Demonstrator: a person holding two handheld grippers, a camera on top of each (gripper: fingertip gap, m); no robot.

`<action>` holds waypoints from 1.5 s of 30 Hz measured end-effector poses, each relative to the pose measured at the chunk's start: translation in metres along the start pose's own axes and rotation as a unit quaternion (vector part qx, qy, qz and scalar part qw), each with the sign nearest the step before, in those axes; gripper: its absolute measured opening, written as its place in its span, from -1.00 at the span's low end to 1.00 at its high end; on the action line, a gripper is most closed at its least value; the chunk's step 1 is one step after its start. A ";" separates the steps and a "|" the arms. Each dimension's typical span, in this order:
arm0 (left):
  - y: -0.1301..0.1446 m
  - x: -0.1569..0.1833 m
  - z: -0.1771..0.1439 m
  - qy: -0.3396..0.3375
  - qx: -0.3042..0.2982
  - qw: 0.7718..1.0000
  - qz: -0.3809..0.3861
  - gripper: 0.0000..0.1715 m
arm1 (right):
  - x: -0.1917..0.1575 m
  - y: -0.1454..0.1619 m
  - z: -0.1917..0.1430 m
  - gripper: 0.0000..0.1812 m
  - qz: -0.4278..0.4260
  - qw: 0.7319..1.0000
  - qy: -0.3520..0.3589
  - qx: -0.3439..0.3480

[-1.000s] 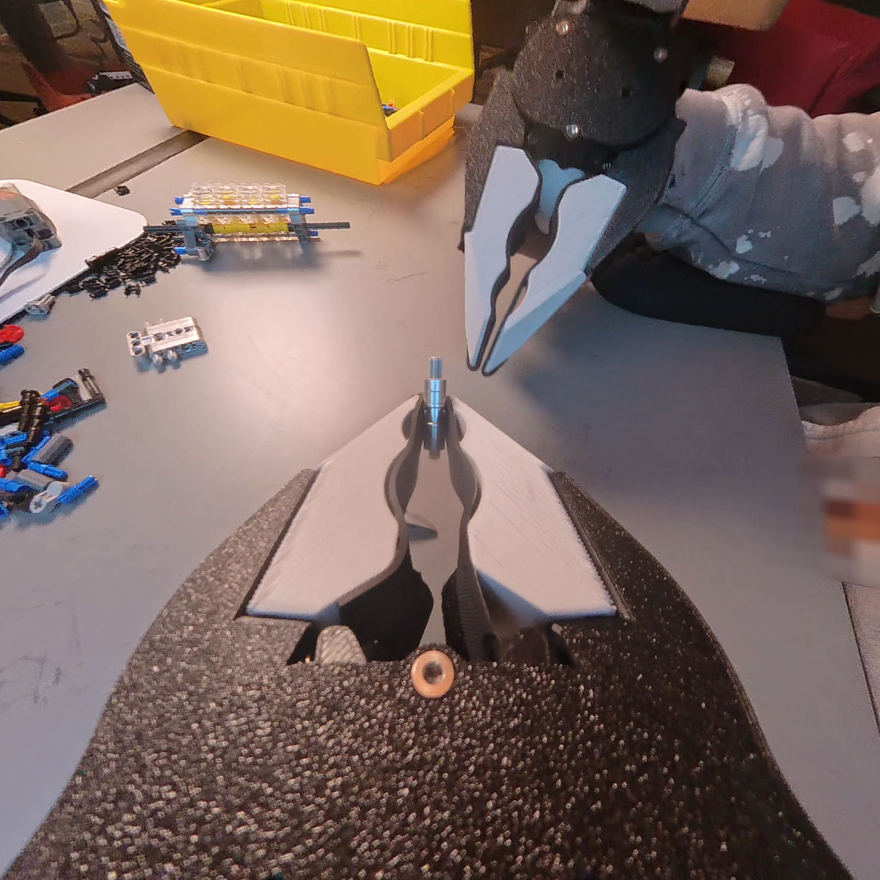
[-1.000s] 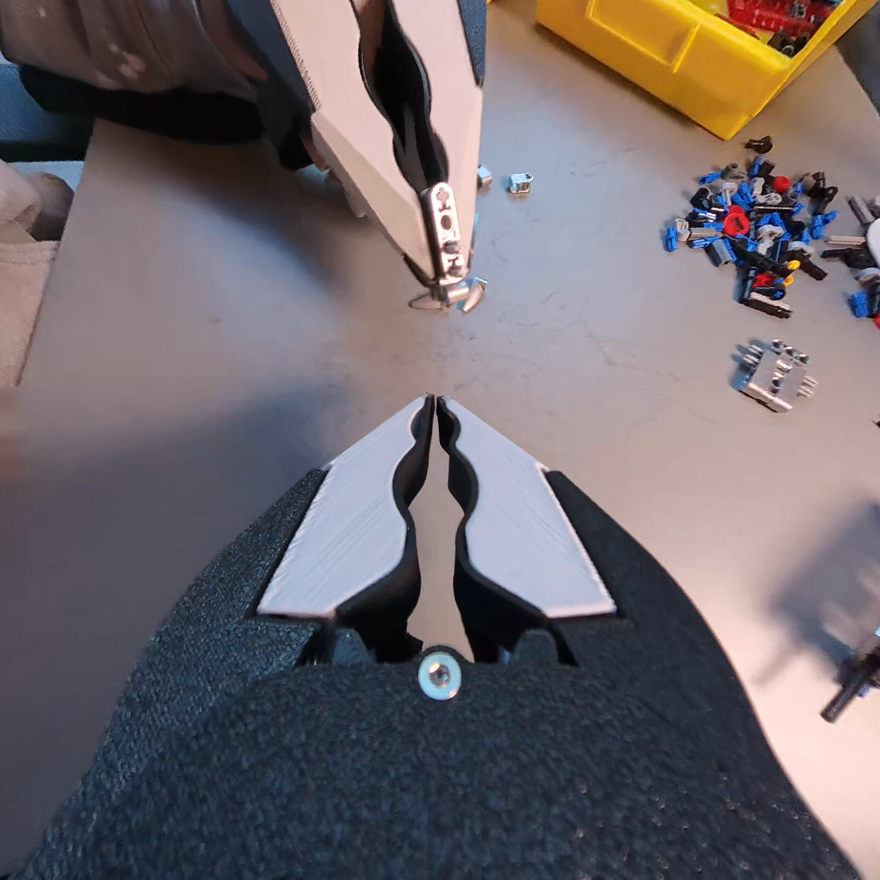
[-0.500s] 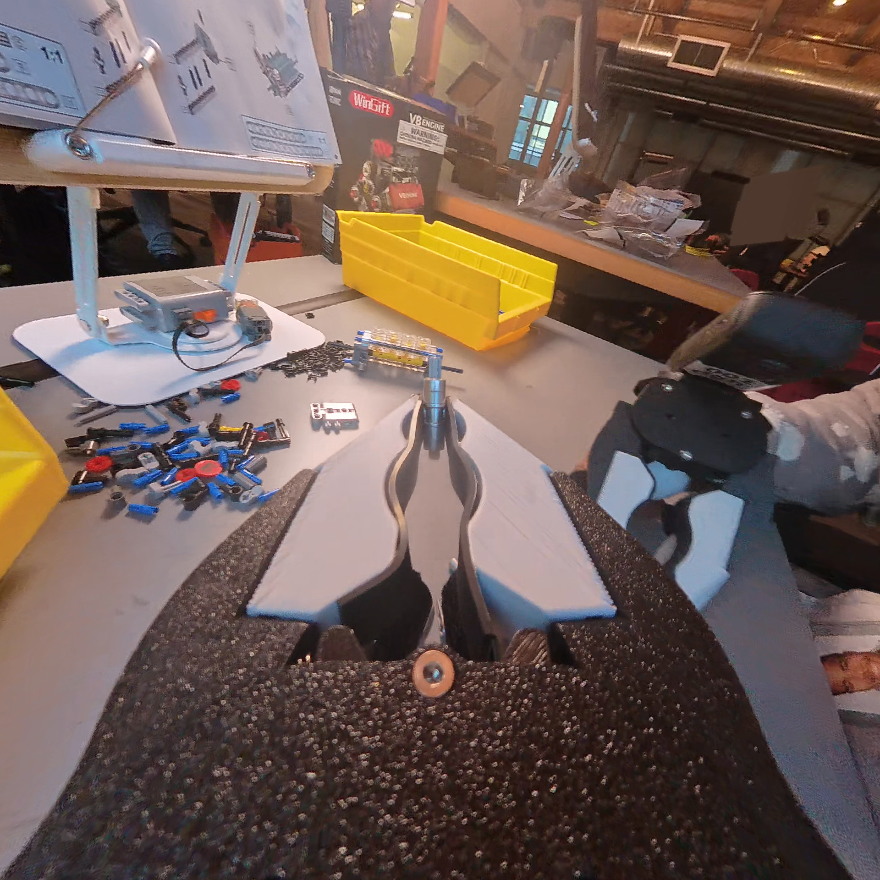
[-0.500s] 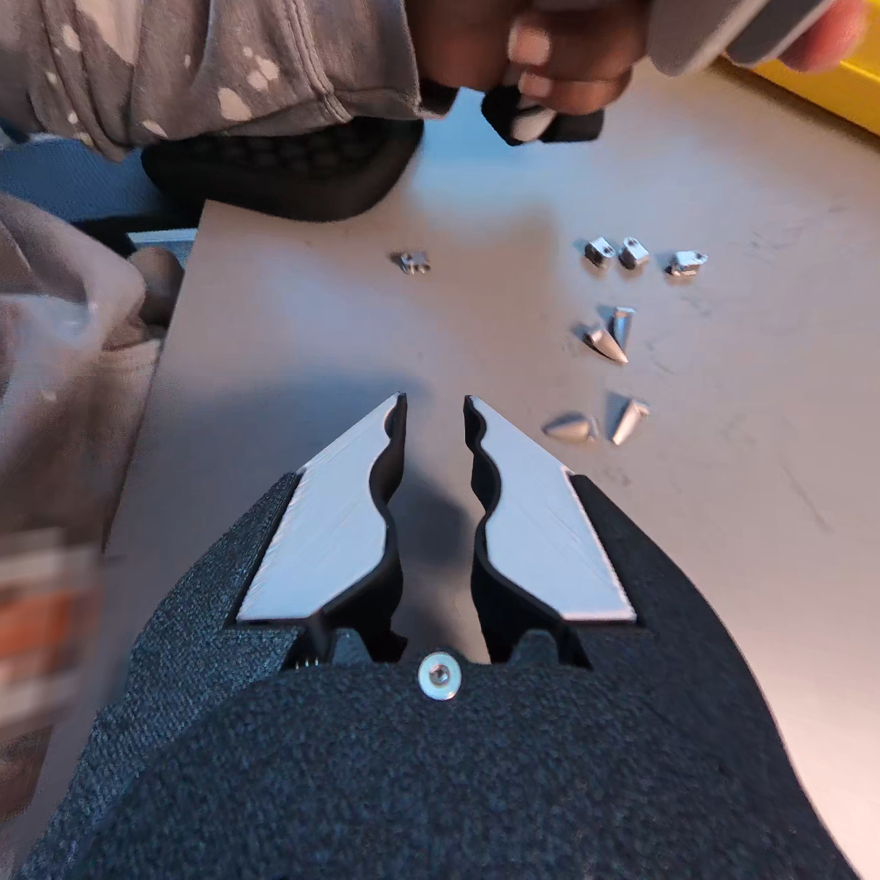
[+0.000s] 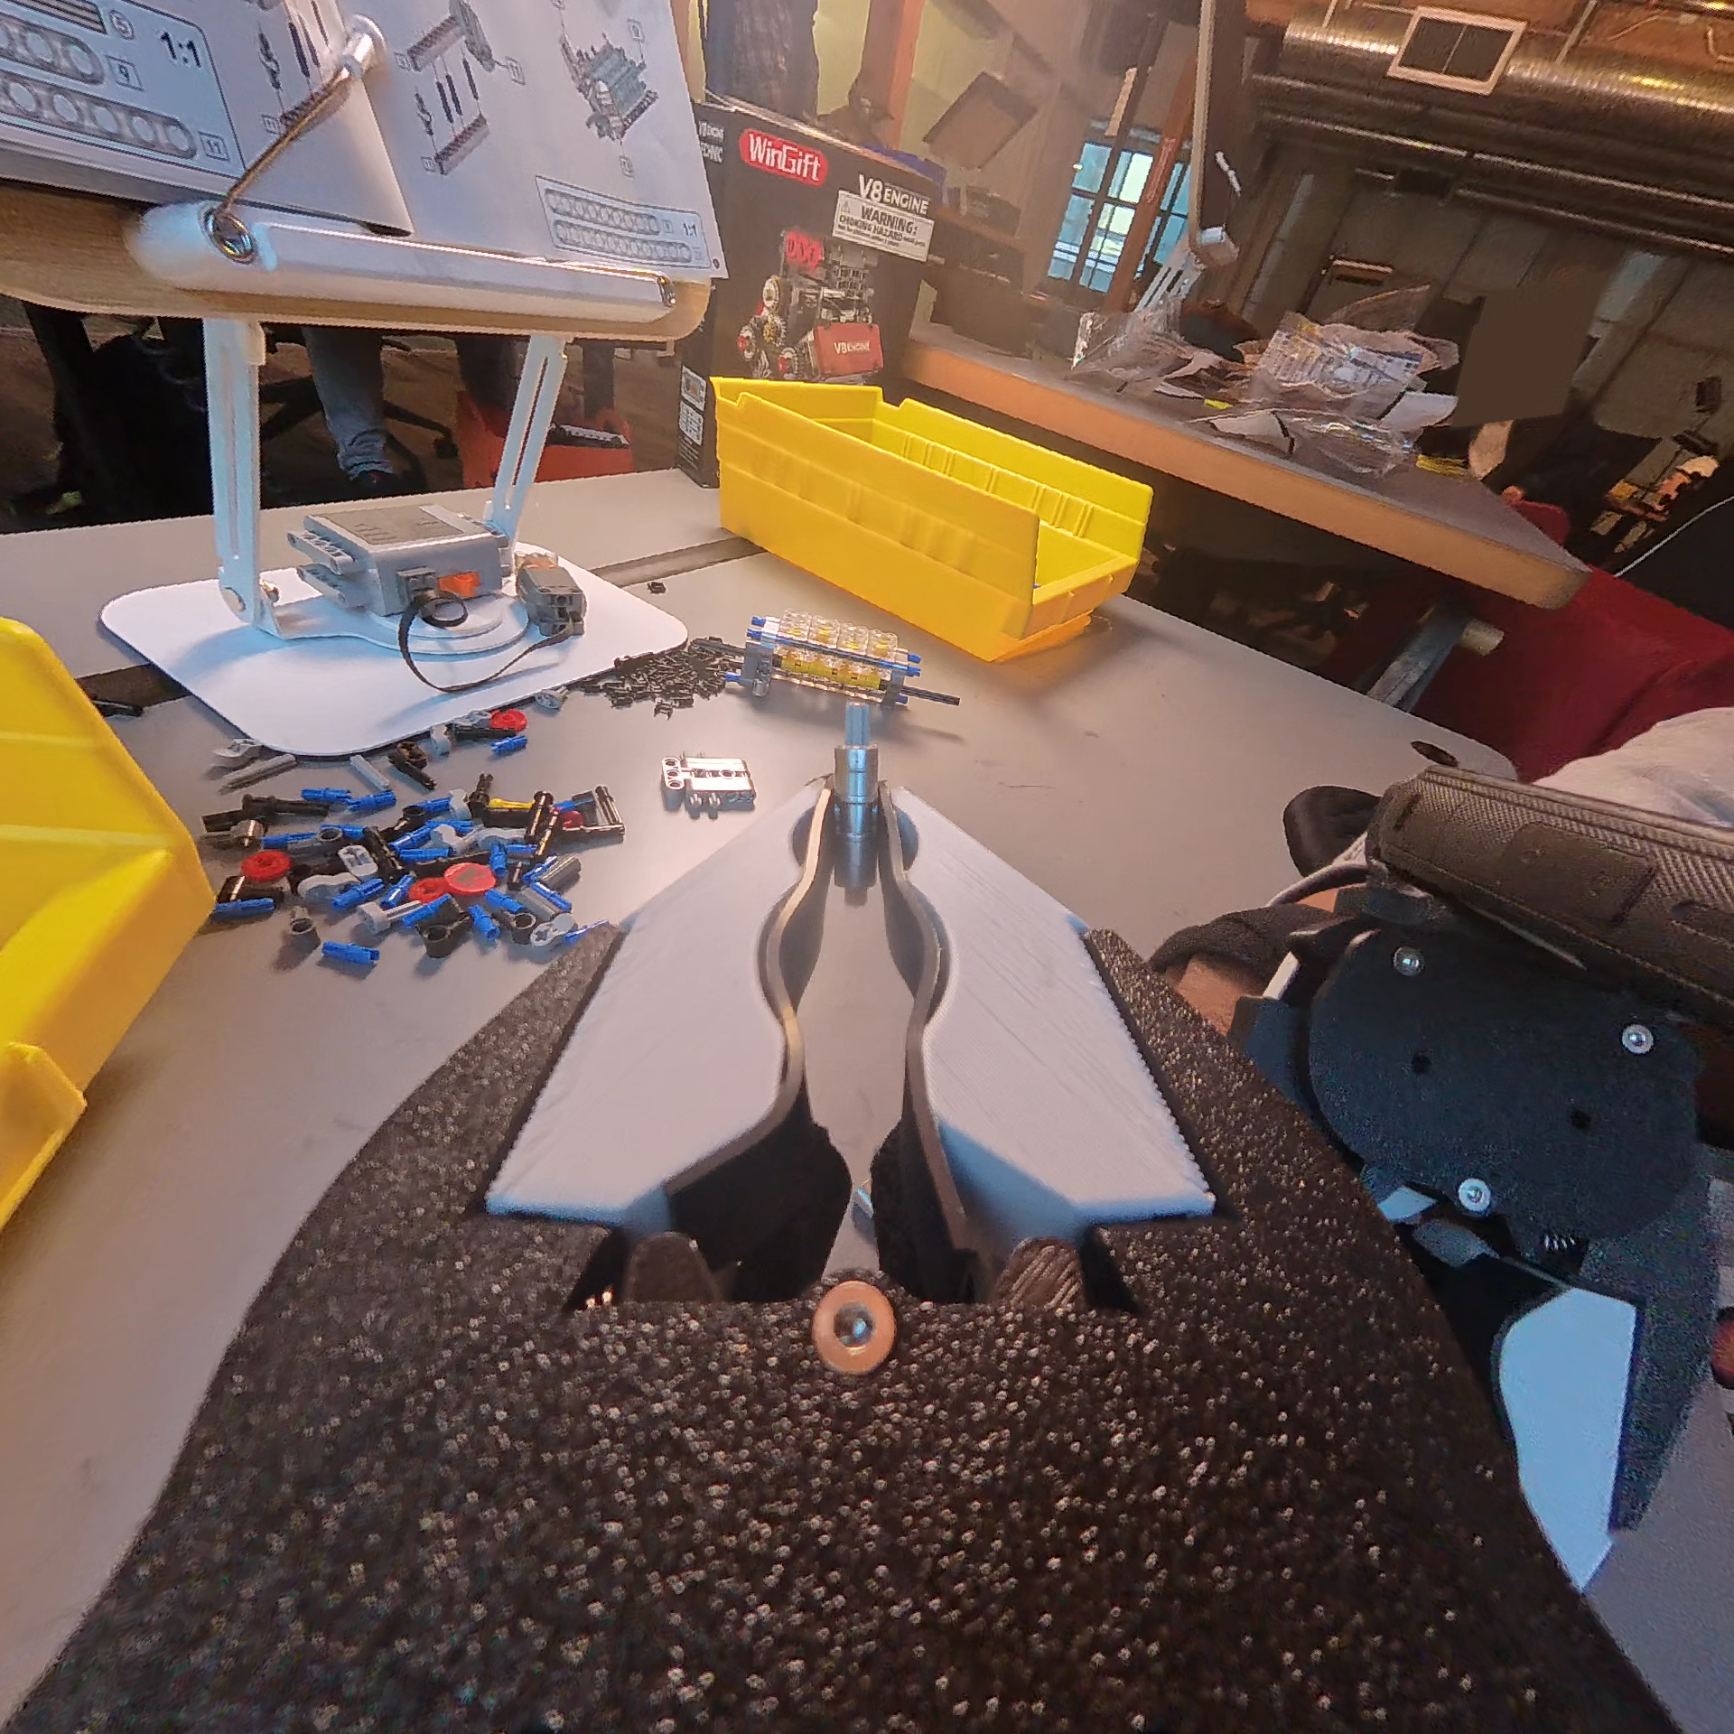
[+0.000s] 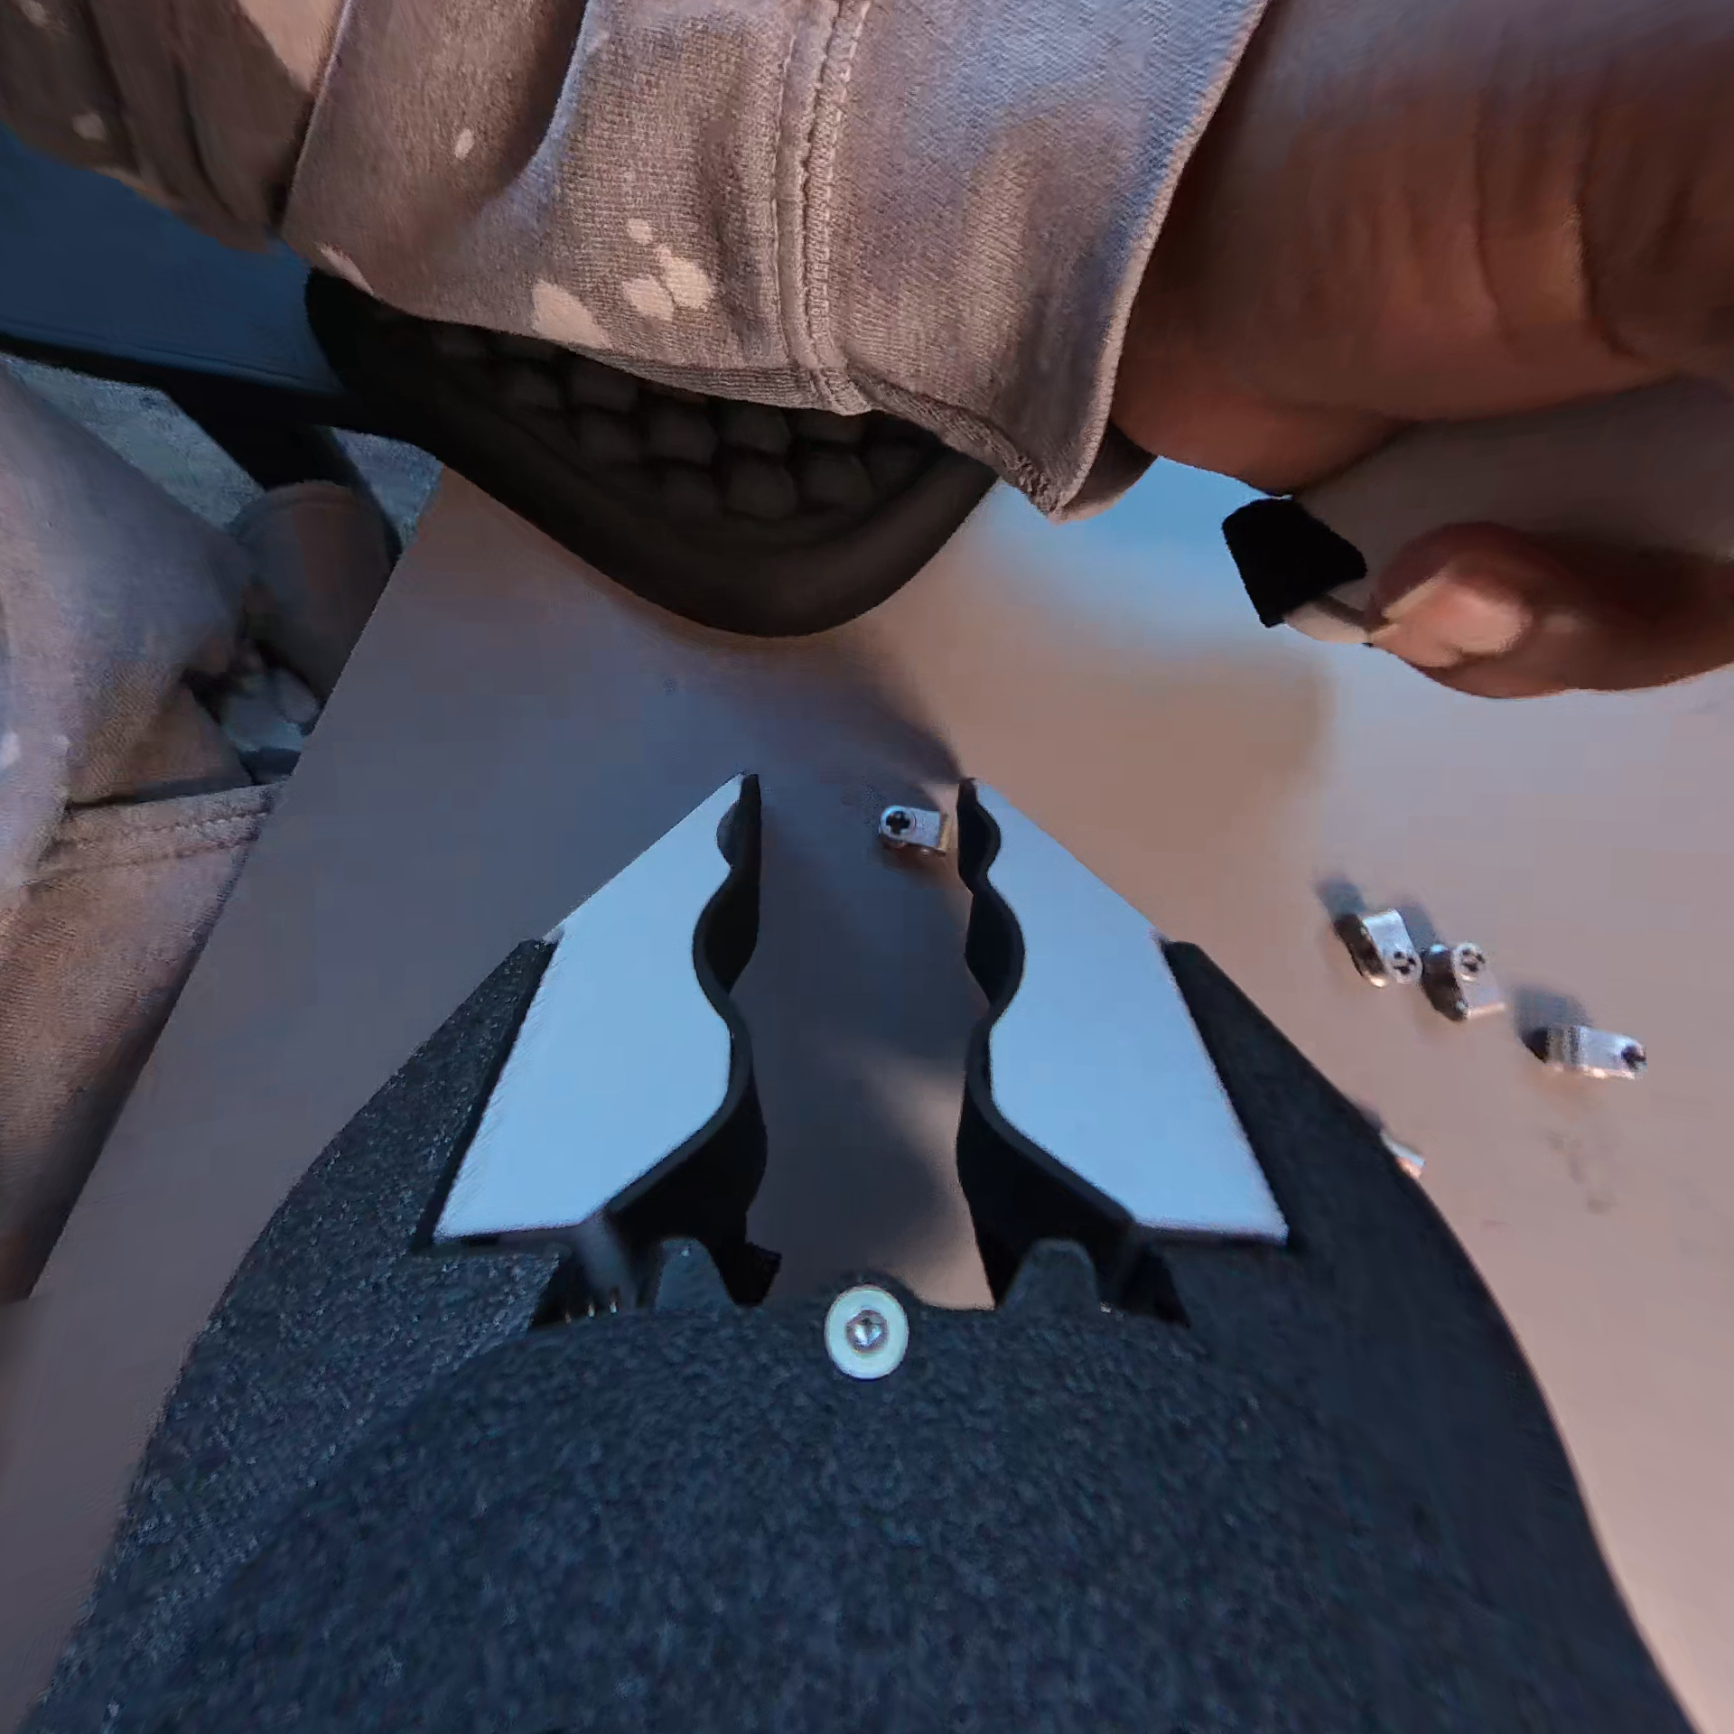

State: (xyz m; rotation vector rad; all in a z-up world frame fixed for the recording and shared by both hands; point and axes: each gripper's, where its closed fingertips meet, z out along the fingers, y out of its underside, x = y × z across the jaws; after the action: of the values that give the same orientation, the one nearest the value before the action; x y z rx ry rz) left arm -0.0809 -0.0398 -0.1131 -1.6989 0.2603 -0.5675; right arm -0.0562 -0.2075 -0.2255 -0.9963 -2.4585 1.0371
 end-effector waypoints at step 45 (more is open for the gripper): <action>0.014 0.009 0.007 0.008 -0.041 0.999 0.023 -0.94 | -0.009 0.009 -0.002 -0.76 -0.089 0.992 -0.089 -0.010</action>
State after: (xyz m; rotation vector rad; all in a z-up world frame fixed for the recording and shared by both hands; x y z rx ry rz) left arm -0.0680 -0.0408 -0.1253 -1.7640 0.3382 -0.5423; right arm -0.0439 -0.2084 -0.2304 -0.7019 -2.6484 1.0848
